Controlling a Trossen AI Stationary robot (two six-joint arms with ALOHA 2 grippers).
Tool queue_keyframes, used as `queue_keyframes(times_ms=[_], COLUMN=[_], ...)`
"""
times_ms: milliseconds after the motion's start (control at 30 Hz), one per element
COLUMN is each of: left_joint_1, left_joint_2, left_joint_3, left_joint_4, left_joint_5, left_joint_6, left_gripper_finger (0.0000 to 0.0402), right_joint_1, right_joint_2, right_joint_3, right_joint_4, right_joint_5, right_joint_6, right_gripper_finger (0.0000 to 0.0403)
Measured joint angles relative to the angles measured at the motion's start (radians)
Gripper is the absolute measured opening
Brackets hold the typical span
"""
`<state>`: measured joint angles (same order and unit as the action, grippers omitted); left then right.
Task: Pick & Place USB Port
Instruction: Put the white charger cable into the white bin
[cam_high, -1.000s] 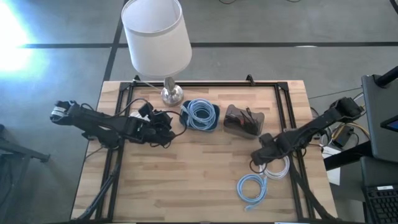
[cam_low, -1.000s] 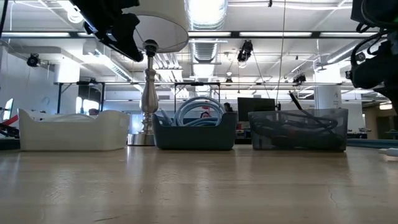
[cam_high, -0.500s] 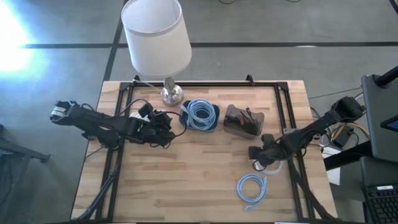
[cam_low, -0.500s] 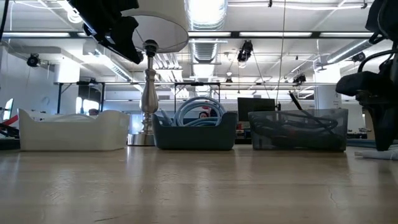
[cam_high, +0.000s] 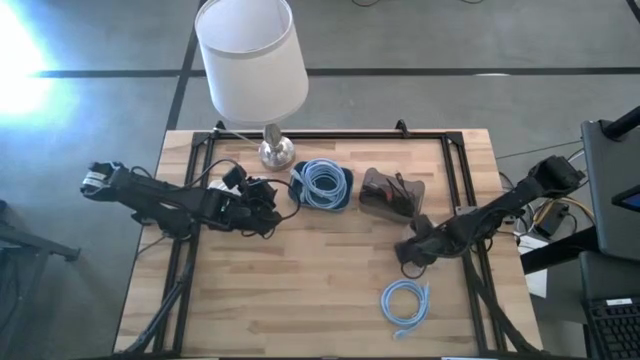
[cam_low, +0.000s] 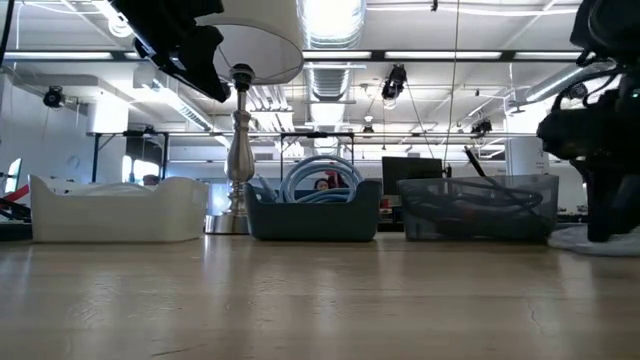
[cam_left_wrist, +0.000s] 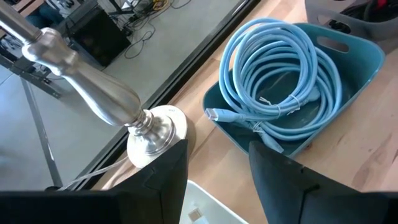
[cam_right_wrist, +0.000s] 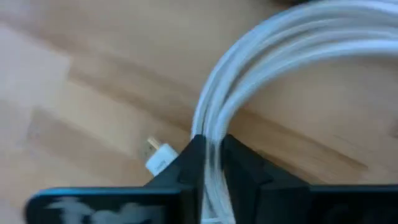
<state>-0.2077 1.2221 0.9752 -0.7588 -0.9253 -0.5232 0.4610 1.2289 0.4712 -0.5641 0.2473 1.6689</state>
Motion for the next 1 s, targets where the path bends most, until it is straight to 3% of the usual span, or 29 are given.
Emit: queue_keyframes(times_ms=[100, 300, 500, 667, 833, 1000], left_joint_1=[0.000, 0.000, -0.001, -0.011, -0.020, -0.038], left_joint_2=[0.000, 0.000, 0.000, -0.001, 0.025, 0.108], left_joint_3=[0.000, 0.000, 0.000, -0.038, -0.106, -0.159], left_joint_4=[0.002, 0.024, 0.143, 0.395, 0.698, 0.970], left_joint_5=[0.000, 0.011, 0.138, 0.344, 0.547, 0.585], left_joint_6=[0.000, -0.006, 0.059, 0.296, 0.600, 0.901], left_gripper_finger=[0.0174, 0.0174, 0.0174, 0.0174, 0.0174, 0.0174], right_joint_1=[0.001, 0.001, 0.001, -0.007, -0.053, -0.116], right_joint_2=[0.002, 0.001, 0.000, -0.001, -0.001, 0.000], right_joint_3=[0.020, 0.104, 0.200, 0.252, 0.260, 0.256], right_joint_4=[0.068, 0.237, 0.346, 0.349, 0.431, 0.463], right_joint_5=[0.000, -0.011, -0.016, -0.008, -0.013, -0.020], right_joint_6=[-0.099, -0.366, -0.636, -0.837, -0.917, -0.902], right_gripper_finger=[0.0018, 0.0015, 0.0014, 0.0014, 0.0014, 0.0013])
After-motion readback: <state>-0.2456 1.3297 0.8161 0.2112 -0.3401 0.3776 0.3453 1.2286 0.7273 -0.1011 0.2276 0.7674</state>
